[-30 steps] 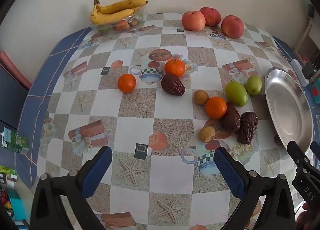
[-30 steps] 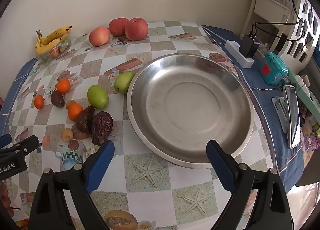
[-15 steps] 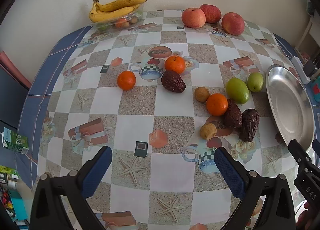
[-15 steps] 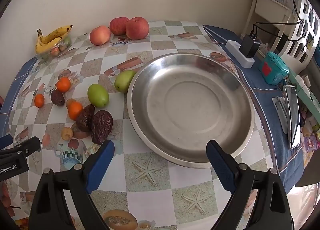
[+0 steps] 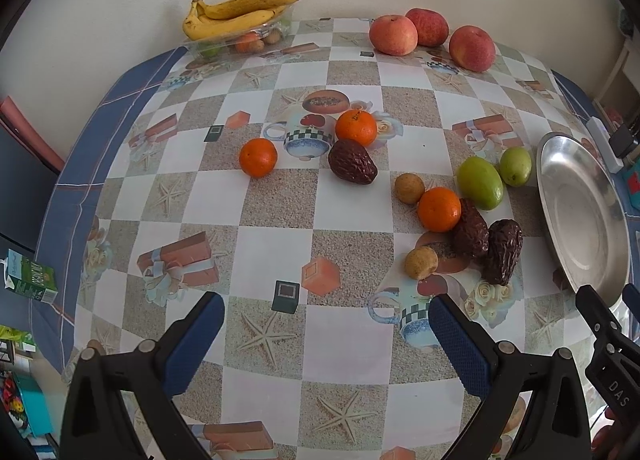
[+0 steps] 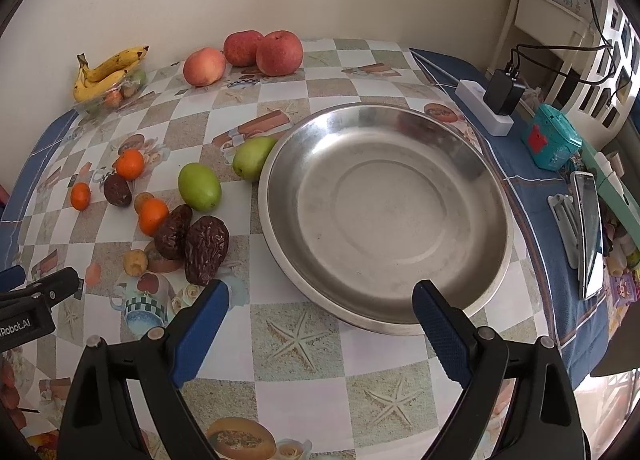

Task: Organize fruits

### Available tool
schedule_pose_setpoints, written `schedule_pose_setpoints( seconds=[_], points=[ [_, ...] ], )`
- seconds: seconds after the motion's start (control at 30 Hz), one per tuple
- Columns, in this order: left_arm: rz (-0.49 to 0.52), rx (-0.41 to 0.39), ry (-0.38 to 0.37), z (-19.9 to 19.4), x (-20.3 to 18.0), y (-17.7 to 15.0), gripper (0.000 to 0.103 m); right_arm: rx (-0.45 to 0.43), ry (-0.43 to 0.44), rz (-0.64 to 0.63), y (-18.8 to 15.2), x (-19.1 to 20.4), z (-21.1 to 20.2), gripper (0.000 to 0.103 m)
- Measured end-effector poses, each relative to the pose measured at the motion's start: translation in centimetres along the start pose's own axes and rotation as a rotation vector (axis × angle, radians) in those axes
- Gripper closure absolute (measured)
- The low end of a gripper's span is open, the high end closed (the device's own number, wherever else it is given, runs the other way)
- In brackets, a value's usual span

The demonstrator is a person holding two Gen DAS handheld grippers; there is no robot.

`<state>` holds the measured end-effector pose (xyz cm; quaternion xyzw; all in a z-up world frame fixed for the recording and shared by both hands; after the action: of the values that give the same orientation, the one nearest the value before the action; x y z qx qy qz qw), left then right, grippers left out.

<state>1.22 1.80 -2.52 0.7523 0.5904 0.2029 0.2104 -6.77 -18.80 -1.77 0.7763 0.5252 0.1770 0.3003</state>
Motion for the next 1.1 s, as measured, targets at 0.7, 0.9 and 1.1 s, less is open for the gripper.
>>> schedule_pose_setpoints(
  seconds=[0.7,0.9,1.1],
  points=[
    [0.049,-0.043,0.024,-0.39,-0.34,0.19,0.0,0.002,0.043,-0.008,-0.16,0.7,0.17,0.01],
    [0.056,-0.046,0.029,-0.45,-0.09,0.17,0.0,0.002,0.045,-0.007,-0.16,0.69,0.17,0.01],
    [0.058,-0.044,0.03,-0.4,-0.46,0.22,0.0,-0.004,0.051,-0.002,-0.15,0.72,0.09,0.01]
  ],
)
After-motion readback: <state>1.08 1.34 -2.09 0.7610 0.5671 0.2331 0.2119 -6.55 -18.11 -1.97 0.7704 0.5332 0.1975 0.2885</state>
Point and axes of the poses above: each gripper's, at about its wrist camera, not at the fingertips, and z roughly the way its jaws point, x to its left, y to its top, the point moved 2 cm from there along z, roughly the way its jaws point, and after that the axes turned 12 degrees about -x, right-handed, at the moved point
